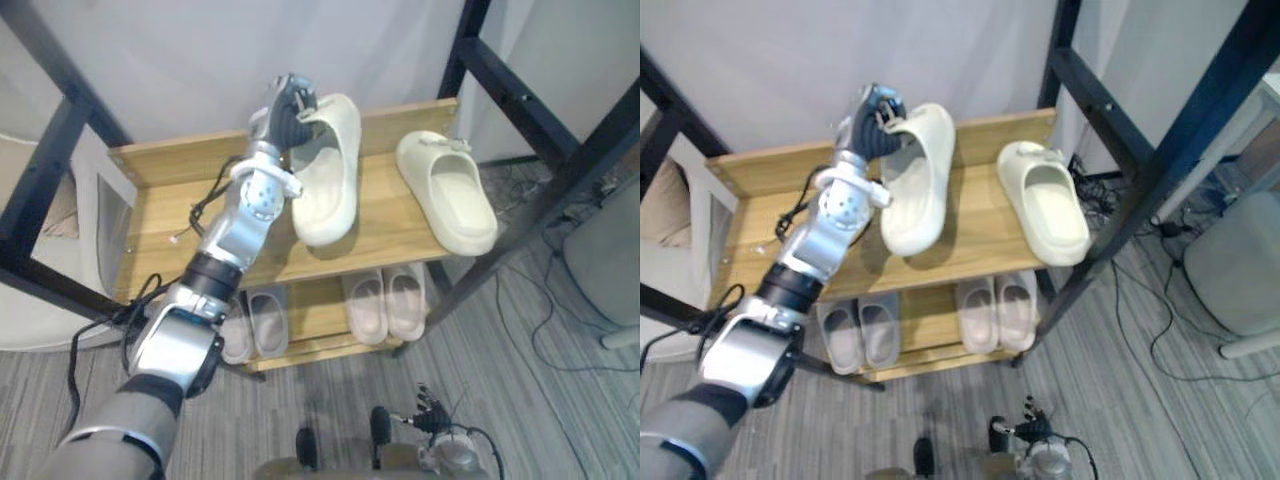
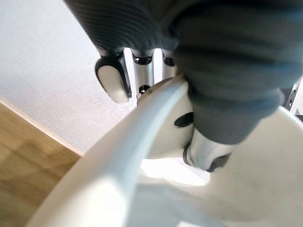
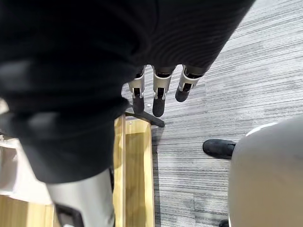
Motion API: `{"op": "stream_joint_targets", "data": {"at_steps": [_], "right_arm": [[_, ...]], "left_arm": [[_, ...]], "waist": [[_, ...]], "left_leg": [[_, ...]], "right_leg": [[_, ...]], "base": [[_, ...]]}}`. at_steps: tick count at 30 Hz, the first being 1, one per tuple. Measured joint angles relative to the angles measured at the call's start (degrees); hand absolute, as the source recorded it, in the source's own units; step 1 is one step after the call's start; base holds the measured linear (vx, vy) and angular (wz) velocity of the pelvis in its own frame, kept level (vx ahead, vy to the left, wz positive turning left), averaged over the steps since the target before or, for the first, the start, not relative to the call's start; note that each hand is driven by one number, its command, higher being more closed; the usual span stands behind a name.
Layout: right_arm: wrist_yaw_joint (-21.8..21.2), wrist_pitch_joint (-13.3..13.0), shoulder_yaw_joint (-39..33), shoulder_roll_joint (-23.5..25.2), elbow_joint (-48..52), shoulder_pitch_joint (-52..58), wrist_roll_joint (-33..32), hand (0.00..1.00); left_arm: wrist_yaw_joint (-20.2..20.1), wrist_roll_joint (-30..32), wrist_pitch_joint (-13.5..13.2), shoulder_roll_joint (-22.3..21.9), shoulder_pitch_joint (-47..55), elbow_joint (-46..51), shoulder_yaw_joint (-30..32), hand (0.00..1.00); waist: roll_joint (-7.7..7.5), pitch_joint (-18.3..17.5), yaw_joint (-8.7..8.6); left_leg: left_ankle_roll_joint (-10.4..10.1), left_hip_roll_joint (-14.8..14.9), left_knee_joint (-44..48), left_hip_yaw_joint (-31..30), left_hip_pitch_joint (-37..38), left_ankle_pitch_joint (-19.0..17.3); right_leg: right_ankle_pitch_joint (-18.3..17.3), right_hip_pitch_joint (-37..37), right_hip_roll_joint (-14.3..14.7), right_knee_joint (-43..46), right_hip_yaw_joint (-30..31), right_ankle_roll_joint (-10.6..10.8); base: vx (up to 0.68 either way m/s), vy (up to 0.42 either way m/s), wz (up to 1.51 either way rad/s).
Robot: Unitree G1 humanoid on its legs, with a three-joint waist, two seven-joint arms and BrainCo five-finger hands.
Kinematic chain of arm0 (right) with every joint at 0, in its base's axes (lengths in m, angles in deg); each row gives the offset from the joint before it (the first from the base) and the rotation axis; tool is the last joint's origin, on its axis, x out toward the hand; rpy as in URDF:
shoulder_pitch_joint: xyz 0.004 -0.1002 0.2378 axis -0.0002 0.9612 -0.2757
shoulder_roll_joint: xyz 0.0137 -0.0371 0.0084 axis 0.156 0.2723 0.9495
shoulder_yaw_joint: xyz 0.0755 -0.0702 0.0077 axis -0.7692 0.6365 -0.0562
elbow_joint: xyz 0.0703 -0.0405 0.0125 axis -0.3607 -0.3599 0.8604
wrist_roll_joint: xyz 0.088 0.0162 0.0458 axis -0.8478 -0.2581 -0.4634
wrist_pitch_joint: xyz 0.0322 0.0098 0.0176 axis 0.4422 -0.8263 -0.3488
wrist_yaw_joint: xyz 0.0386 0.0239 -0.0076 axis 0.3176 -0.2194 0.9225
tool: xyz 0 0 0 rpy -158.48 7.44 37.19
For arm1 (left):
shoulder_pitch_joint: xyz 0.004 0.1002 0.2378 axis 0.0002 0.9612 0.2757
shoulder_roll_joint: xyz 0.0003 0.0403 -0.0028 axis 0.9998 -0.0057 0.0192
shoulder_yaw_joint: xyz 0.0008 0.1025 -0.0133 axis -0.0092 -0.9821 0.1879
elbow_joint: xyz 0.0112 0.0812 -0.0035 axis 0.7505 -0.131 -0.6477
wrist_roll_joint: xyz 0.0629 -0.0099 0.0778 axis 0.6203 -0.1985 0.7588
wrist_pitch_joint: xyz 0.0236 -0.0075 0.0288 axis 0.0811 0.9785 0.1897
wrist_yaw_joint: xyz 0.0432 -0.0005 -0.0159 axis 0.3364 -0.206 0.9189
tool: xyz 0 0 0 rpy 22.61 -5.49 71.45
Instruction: Organize the slippers on the shoe rack
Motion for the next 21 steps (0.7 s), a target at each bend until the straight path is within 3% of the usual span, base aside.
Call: {"op": "stream_joint_targets", "data": {"at_steps": [13, 21], "right_arm": [[1.3, 0.0, -0.3, 0.1, -0.1, -0.8, -0.3, 0.00], [1.8, -0.3, -0.3, 0.3, -0.1, -0.9, -0.3, 0.00]], "left_arm": [[1.9, 2.2, -0.2, -3.1, 2.3, -1.0, 0.0, 1.00], [2.8, 2.9, -0.3, -7.9, 8.4, 1.0, -1.5, 1.00]], "waist": [[-0.14, 0.2, -0.60], [-0.39, 0.4, -1.66]], "left_leg": [[0.5, -0.7, -0.5, 1.2, -0.5, 0.3], [0.6, -0.7, -1.2, 0.5, 0.7, 0.4]], "right_leg": [[0.8, -0.8, -0.5, -0.2, 0.2, 0.5], [0.6, 0.4, -0.5, -0.3, -0.4, 0.7]], "base": [[-0.01, 0.004, -0.04], [0.00, -0.005, 0.03]]}}
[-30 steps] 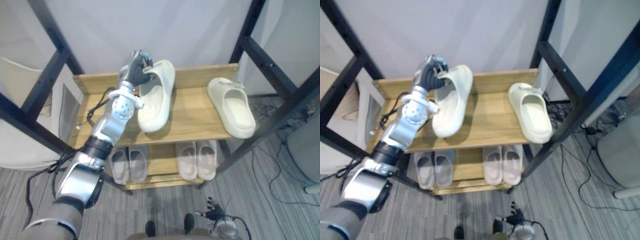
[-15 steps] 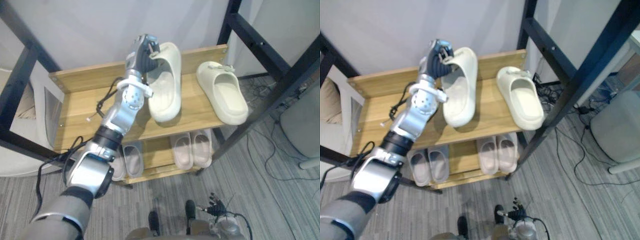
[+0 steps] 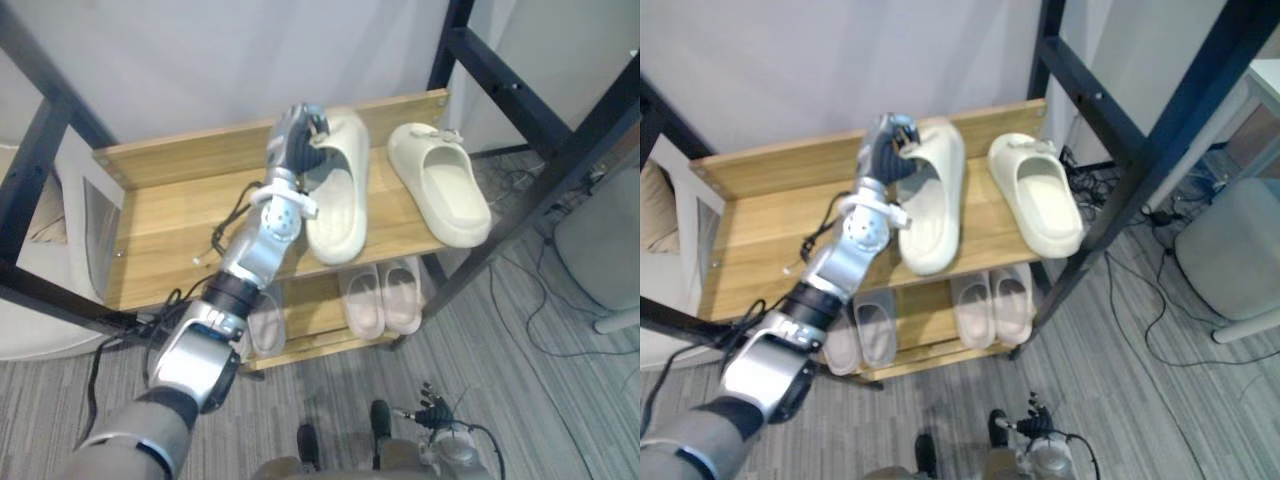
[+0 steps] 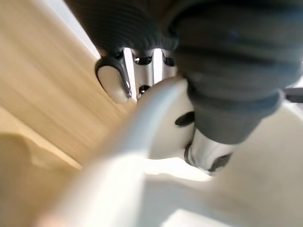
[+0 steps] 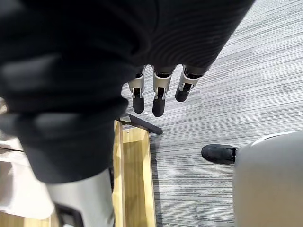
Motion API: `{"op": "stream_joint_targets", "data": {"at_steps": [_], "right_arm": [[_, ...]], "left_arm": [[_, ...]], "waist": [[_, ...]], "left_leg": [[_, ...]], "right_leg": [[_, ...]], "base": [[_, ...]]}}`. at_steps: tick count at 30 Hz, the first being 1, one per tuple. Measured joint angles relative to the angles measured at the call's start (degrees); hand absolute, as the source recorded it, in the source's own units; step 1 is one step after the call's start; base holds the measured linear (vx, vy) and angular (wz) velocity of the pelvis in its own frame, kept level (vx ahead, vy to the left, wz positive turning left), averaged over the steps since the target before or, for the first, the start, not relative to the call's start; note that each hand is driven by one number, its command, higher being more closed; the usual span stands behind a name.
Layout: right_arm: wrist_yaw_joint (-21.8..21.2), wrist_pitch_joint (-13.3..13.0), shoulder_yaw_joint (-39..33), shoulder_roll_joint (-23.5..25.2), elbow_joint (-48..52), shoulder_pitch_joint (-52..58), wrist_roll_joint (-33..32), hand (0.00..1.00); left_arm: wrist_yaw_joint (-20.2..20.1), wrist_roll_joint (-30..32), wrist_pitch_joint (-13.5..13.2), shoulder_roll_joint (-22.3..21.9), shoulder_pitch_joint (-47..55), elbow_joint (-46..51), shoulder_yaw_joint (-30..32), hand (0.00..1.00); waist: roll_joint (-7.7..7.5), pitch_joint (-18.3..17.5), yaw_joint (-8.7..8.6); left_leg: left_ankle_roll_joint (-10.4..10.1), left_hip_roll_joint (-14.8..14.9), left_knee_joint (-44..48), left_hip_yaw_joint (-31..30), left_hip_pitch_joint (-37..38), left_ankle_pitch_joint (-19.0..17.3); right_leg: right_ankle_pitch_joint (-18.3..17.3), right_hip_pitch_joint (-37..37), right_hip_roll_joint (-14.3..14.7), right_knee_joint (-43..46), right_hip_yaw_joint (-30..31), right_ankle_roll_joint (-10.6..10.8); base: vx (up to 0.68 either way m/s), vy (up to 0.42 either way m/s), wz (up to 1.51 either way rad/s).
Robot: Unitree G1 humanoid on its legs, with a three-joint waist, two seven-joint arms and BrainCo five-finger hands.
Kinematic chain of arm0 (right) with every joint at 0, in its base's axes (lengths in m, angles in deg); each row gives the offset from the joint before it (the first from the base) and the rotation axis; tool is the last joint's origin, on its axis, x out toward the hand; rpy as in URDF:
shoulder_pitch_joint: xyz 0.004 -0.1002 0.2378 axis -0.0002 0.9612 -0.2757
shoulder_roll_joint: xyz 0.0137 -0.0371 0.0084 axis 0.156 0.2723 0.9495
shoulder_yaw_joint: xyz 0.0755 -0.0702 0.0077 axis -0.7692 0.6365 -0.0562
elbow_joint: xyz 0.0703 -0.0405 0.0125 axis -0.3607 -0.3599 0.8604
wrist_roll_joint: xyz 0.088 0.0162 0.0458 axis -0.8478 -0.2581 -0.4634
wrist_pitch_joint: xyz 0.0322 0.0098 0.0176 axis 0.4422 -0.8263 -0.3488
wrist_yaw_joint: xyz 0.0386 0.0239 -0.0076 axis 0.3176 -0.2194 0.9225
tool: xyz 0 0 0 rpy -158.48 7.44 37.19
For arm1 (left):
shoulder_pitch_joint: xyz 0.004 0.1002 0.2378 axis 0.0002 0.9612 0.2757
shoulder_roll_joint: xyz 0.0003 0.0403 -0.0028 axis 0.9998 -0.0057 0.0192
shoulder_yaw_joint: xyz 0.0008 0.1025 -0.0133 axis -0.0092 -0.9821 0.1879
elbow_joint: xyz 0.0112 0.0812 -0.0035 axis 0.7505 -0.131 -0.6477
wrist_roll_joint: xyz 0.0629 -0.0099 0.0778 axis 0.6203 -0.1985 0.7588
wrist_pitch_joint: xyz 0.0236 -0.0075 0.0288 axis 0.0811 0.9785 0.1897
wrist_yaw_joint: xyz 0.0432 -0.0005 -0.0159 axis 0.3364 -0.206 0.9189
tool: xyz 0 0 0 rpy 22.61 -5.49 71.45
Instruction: Organize the slippers on the shoe rack
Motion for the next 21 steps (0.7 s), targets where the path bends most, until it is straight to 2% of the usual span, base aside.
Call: {"op": "stream_joint_targets", "data": {"at_steps": [14, 15, 21], "right_arm": [[0.3, 0.0, 0.3, 0.1, 0.0, -0.2, 0.0, 0.00], [0.3, 0.0, 0.3, 0.1, 0.0, -0.2, 0.0, 0.00], [0.3, 0.0, 0.2, 0.0, -0.3, -0.1, 0.0, 0.00]], "left_arm": [[0.1, 0.5, 0.0, -1.0, 0.8, 0.4, 0.3, 1.00], [0.1, 0.7, 0.0, -1.0, 0.8, 0.3, 0.3, 0.00], [0.2, 1.6, 0.0, -0.9, -0.5, -1.5, 0.4, 0.00]], "waist": [[-0.61, 0.4, -0.20], [-0.67, 0.4, -0.26], [-0.81, 0.5, -0.30]], "left_leg": [[0.0, 0.0, -0.2, -0.4, 0.7, 0.0], [0.0, 0.0, -0.2, -0.4, 0.7, 0.0], [0.0, 0.0, -0.2, -0.1, 0.7, 0.0]], "right_leg": [[-0.1, 0.8, 0.0, 0.0, -0.8, 0.1], [-0.1, 0.7, 0.0, 0.0, -0.8, 0.1], [-0.1, 0.6, -0.1, 0.0, -0.6, 0.1]], "base": [[-0.01, -0.005, 0.02], [0.00, 0.000, 0.00], [-0.02, -0.005, -0.01]]}}
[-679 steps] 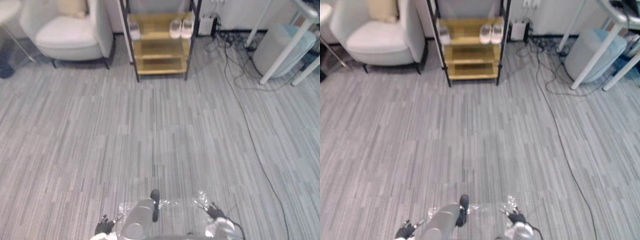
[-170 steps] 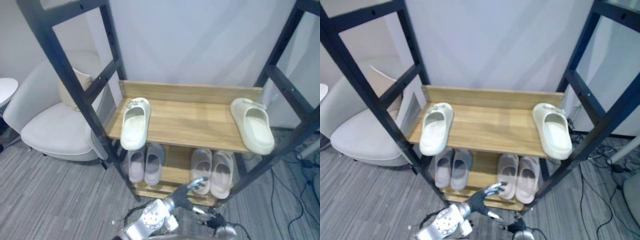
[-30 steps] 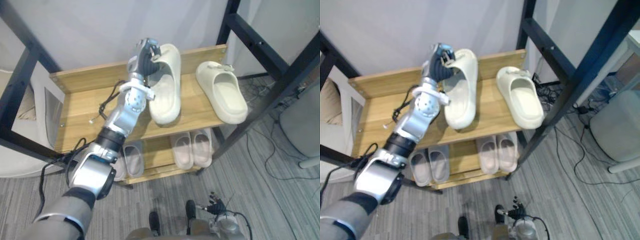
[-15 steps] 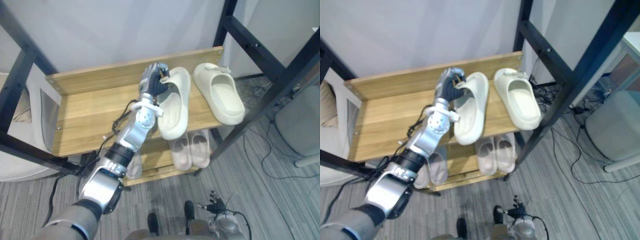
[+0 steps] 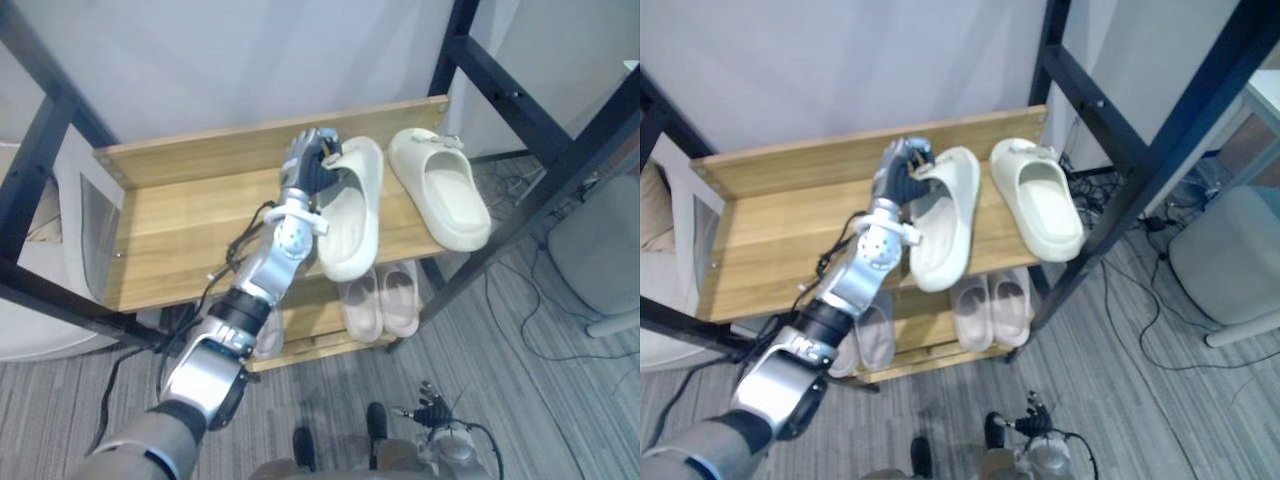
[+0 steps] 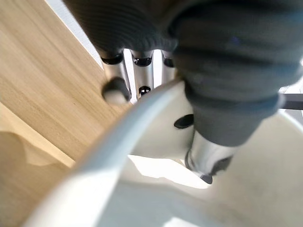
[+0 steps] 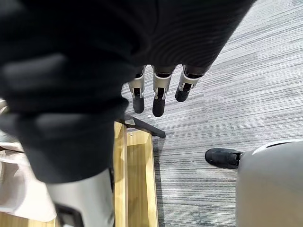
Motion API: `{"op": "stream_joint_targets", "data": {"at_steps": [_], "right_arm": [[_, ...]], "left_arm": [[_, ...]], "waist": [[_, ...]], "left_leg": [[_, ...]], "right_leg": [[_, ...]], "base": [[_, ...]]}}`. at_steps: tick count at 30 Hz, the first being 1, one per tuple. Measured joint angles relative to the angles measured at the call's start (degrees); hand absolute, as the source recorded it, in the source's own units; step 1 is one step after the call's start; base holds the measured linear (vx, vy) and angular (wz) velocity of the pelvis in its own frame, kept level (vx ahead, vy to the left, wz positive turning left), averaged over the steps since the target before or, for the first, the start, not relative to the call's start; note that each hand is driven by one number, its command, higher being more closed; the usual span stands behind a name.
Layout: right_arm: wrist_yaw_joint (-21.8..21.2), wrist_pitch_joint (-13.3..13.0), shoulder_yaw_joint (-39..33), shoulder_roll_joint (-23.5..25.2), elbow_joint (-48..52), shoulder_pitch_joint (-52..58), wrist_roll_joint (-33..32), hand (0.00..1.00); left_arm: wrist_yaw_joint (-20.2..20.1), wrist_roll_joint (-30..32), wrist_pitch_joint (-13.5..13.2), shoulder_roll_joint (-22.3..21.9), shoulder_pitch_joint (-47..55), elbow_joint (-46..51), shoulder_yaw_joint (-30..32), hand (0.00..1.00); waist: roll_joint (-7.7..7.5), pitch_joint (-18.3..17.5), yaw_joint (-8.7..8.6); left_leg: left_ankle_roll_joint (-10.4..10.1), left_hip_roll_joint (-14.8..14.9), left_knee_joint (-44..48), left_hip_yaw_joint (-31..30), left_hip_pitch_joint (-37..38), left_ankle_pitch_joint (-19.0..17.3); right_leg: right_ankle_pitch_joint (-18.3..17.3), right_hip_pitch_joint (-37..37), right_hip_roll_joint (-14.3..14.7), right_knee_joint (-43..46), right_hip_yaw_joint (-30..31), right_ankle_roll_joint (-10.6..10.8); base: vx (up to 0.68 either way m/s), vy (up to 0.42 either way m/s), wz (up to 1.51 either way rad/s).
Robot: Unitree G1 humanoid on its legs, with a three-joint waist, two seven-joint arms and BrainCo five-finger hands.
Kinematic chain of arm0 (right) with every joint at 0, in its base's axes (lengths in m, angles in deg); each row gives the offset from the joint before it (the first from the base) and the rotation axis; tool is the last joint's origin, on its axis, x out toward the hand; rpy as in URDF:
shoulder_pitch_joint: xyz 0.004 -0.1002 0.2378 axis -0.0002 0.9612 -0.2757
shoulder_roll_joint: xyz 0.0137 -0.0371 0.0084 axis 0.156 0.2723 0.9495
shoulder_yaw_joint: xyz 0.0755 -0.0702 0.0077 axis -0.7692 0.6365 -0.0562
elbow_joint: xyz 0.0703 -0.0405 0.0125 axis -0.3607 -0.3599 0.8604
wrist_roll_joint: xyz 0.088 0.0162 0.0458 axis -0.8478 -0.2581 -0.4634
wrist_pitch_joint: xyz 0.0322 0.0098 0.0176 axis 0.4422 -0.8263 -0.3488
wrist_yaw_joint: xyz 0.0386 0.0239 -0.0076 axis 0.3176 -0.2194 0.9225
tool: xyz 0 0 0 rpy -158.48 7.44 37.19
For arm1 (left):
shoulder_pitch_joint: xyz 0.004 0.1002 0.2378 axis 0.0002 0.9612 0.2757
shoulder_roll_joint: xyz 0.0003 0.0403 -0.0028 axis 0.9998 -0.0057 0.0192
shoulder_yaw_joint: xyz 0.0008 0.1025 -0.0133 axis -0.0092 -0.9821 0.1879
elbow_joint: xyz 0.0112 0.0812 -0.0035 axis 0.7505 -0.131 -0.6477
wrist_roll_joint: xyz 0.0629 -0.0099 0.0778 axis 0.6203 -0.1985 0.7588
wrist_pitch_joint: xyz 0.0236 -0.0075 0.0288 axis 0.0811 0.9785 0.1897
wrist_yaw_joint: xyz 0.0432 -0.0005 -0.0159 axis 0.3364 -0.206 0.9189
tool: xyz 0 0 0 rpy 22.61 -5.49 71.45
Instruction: Organize the slippers on the shoe rack
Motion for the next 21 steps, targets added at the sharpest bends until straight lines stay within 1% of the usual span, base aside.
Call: {"op": "stream_joint_targets", "data": {"at_steps": [8, 14, 21], "right_arm": [[0.0, -0.3, -0.2, 0.0, -0.2, 0.0, -0.1, 0.00], [0.0, -0.3, -0.2, 0.2, -0.2, 0.0, -0.1, 0.00], [-0.1, -0.3, -0.1, 0.2, -0.2, 0.0, -0.1, 0.00]], "left_arm": [[0.1, -0.3, 0.2, -0.1, -1.6, -1.4, 0.6, 0.00], [0.9, -3.1, 0.1, -0.9, -1.6, -1.4, 0.6, 0.00], [0.9, -7.0, 0.1, -2.3, -1.1, -1.5, 0.8, 0.00]], "waist": [[0.01, 0.0, -0.22], [0.02, 0.0, -0.25], [0.01, 0.0, -0.25]], "left_leg": [[0.0, 0.0, -0.4, 1.1, 0.0, 0.0], [0.1, 0.0, -0.5, 1.0, 0.0, 0.1], [0.2, 0.0, -0.4, -0.2, 0.4, 0.1]], "right_leg": [[0.0, -0.8, 0.1, 0.0, 1.0, 0.0], [0.1, -0.6, 0.1, 0.0, 0.9, 0.0], [0.0, 0.4, 0.0, 0.0, -0.4, 0.0]], "base": [[-0.02, -0.009, -0.07], [0.00, -0.001, 0.01], [0.00, -0.006, 0.08]]}}
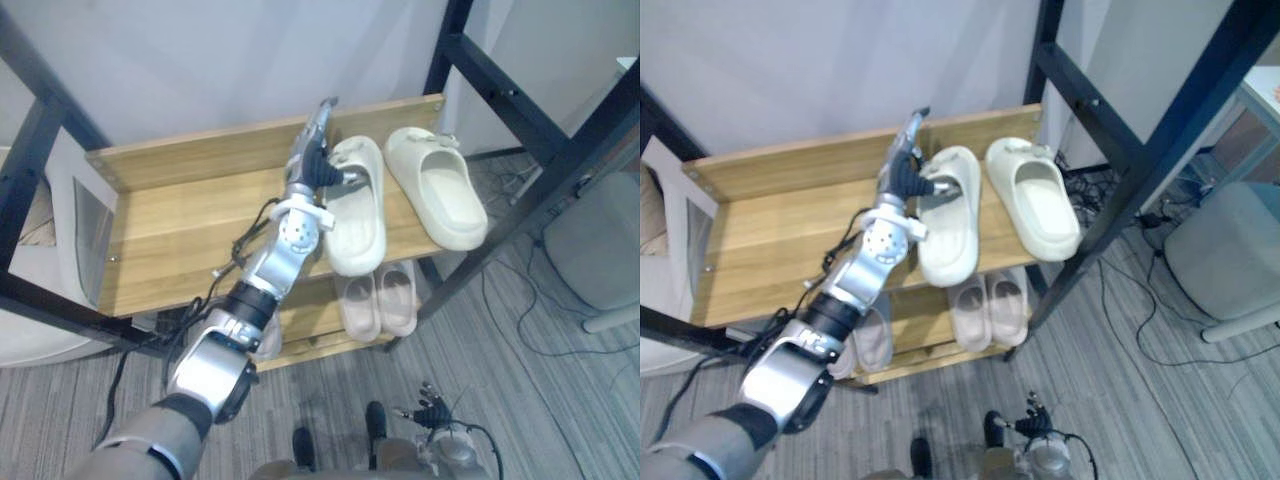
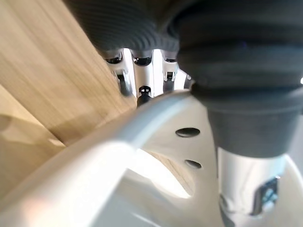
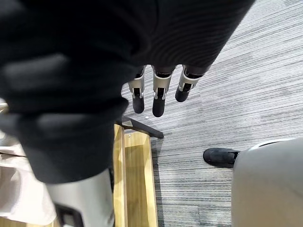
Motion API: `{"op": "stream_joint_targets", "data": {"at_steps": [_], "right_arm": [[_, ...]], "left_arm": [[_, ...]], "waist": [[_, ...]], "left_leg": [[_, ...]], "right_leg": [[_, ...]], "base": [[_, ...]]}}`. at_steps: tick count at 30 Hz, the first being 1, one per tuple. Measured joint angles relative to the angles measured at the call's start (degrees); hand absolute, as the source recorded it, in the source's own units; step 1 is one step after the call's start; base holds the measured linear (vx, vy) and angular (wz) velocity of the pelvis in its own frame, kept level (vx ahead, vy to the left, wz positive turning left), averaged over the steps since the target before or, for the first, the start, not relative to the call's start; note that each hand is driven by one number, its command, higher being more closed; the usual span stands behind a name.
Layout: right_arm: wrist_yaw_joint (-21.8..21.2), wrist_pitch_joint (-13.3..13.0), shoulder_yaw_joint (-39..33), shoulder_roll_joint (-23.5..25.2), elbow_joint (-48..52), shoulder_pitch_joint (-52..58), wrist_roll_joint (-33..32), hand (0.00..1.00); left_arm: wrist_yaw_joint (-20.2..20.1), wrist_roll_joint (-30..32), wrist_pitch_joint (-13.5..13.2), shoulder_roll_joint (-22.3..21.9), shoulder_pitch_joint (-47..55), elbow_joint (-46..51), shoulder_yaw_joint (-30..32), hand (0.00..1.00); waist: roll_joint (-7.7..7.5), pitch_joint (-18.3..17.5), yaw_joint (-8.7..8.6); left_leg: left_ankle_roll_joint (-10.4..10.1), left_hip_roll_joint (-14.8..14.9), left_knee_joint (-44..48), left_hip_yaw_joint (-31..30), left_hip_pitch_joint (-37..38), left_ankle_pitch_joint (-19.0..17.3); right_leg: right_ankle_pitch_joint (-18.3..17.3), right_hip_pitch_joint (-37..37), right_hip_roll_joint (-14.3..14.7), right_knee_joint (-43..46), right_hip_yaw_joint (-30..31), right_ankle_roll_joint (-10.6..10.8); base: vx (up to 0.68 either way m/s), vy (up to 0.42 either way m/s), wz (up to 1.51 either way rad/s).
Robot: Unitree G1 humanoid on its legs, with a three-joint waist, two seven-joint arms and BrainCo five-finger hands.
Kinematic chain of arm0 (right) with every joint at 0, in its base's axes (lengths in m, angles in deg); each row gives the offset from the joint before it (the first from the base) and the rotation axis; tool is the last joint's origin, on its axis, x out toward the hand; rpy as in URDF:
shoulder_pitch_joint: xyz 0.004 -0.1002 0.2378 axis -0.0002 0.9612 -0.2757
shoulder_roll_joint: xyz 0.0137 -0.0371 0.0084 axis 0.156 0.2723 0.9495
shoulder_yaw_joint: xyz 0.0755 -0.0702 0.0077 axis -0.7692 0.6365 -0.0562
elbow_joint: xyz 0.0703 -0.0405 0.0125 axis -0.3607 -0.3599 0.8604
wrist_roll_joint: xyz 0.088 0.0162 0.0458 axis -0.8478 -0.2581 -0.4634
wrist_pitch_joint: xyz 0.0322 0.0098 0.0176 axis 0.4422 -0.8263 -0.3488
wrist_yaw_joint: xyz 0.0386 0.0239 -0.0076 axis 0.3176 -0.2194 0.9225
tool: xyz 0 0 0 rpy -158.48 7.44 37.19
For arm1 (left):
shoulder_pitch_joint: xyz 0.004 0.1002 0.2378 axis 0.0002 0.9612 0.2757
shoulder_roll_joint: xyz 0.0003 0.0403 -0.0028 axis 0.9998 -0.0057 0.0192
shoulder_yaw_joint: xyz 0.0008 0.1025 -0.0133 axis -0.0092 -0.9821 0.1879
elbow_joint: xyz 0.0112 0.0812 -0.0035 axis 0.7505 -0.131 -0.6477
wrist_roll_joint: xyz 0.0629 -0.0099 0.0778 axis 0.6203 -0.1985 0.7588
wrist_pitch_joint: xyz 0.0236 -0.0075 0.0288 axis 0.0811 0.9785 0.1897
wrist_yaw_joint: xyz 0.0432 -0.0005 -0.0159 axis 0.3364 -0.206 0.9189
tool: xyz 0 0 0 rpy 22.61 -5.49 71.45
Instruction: Organize the slippers on the shoe rack
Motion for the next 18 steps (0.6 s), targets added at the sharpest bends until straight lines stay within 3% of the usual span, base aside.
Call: {"op": "stream_joint_targets", "data": {"at_steps": [18], "right_arm": [[-0.5, 0.4, 2.3, 0.0, -0.1, 0.1, 0.0, 0.00]], "left_arm": [[-1.6, -15.5, -1.6, 0.3, 11.0, 10.4, 1.4, 0.00]], "waist": [[-0.24, -0.1, 0.93]], "left_leg": [[0.4, -0.1, 0.2, -3.0, 0.6, 0.3]], "right_leg": [[-0.1, 2.1, -0.3, 0.0, -3.6, 0.1]], "base": [[-0.02, -0.013, 0.09]]}}
